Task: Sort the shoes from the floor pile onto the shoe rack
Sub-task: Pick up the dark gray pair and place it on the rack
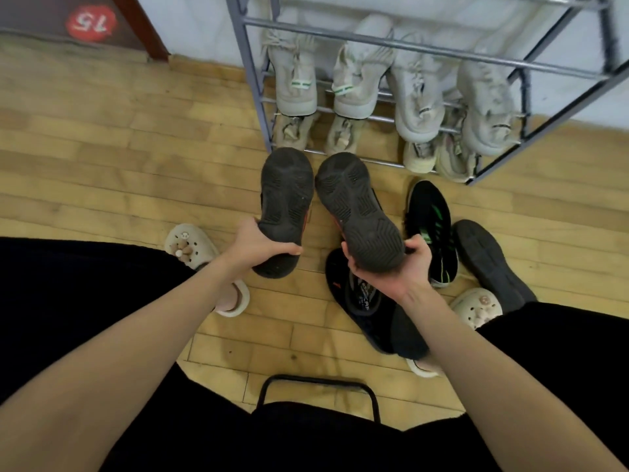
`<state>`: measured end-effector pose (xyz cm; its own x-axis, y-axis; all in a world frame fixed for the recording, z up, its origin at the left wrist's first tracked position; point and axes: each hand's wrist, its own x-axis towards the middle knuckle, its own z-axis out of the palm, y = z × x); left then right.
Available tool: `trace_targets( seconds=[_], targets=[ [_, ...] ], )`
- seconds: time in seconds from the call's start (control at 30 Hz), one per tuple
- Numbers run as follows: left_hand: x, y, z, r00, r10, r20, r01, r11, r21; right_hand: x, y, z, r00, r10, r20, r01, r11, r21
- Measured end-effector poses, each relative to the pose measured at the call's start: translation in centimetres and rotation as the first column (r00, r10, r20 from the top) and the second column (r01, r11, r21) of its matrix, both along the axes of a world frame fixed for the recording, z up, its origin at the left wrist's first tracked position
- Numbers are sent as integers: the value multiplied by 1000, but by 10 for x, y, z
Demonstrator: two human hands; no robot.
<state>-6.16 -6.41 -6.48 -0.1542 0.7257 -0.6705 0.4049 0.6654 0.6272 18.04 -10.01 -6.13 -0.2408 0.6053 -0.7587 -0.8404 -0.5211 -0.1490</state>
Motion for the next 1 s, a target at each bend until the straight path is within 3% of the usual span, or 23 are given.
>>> trace_targets(
  seconds=[0.23,0.37,0.43,0.53,0.6,0.7,0.83,1.0],
  targets=[
    [6,10,41,987,45,156,-36,998,-55,19,5,34,988,-3,154,0,1000,21],
    [0,16,59,976,94,195,-84,995,-57,29,11,65,903,121,413,-157,986,53],
    [-4,18,70,946,154,286,-135,987,-85,27,14,81,765,218,606,-302,953,38],
    [-5,22,87,893,218,394,-194,976,-100,22,16,97,425,303,853,-506,861,-54],
    [-2,23,101,894,246,375,-246,968,-48,24,16,100,214,220,952,-582,811,-57],
    [1,23,119,951,211,227,-248,957,149,31,8,97,-54,21,998,-655,754,-51],
    [15,21,140,994,109,-27,-84,885,459,35,4,113,-237,-177,955,-644,764,-18],
    [22,23,156,944,45,-327,210,681,702,41,11,131,-396,-393,830,-669,742,32]
  ],
)
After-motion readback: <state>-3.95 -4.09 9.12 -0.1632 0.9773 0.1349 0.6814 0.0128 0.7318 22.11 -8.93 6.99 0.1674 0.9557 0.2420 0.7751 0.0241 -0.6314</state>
